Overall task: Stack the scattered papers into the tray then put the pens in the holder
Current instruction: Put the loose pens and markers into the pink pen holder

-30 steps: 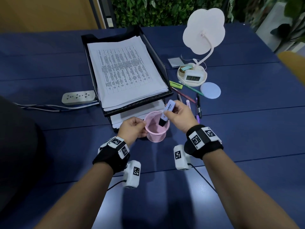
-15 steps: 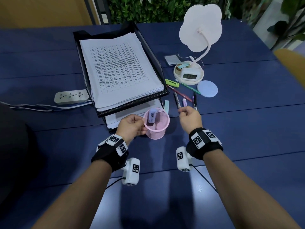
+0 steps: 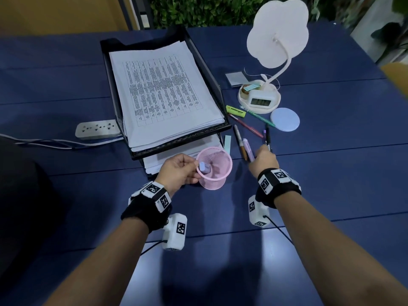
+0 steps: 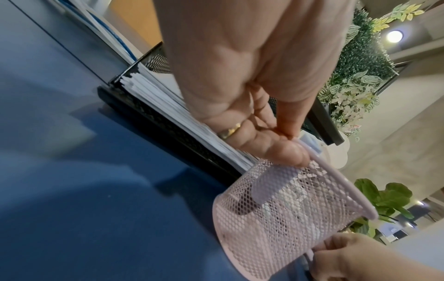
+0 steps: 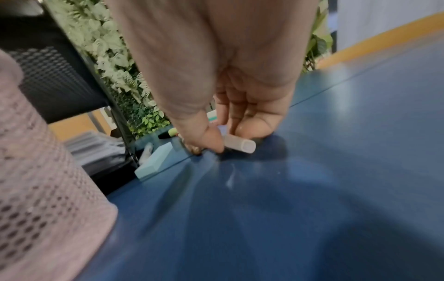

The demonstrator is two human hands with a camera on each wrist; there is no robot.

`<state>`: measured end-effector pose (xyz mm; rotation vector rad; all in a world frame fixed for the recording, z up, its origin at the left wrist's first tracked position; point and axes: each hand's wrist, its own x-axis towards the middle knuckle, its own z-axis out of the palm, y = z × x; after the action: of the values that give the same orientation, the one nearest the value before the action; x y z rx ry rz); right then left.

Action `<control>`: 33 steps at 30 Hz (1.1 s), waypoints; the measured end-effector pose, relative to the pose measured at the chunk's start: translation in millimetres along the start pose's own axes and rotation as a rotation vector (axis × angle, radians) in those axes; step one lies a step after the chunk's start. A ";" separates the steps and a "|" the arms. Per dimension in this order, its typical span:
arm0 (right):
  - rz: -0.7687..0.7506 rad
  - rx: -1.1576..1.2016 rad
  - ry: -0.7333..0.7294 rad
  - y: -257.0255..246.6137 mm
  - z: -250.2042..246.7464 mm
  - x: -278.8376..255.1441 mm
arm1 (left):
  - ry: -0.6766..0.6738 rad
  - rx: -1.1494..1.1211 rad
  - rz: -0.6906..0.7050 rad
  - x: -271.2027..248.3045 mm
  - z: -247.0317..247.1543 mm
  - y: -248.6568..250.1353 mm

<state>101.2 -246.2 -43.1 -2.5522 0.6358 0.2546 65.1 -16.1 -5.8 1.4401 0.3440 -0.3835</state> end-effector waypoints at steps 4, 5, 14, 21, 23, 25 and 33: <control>0.033 0.337 0.009 1.2 -7.2 -2.8 | 0.003 0.005 -0.001 -0.3 -0.2 0.6; 0.007 0.476 0.026 -0.6 -10.5 -4.0 | 0.004 0.007 0.001 -0.3 -0.2 0.6; -0.234 1.099 -0.138 -41.9 -44.3 -34.8 | 0.008 0.012 0.005 -1.0 8.0 2.5; -0.315 0.734 -0.159 -37.7 -20.2 -40.9 | 0.020 0.002 0.007 -2.6 12.3 2.4; -0.297 0.703 -0.167 -36.1 -17.1 -41.7 | 0.026 -0.009 0.002 -2.8 12.5 2.2; -0.304 0.711 -0.182 -34.8 -17.2 -43.8 | 0.026 -0.015 -0.001 -2.9 12.8 2.7; -0.149 0.599 0.073 -10.3 -21.4 -23.5 | 0.025 0.012 -0.009 1.4 12.0 2.3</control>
<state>86.9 -239.9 -13.5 -2.0196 0.4575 -0.0757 67.4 -28.0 -3.1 1.4561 0.3686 -0.3755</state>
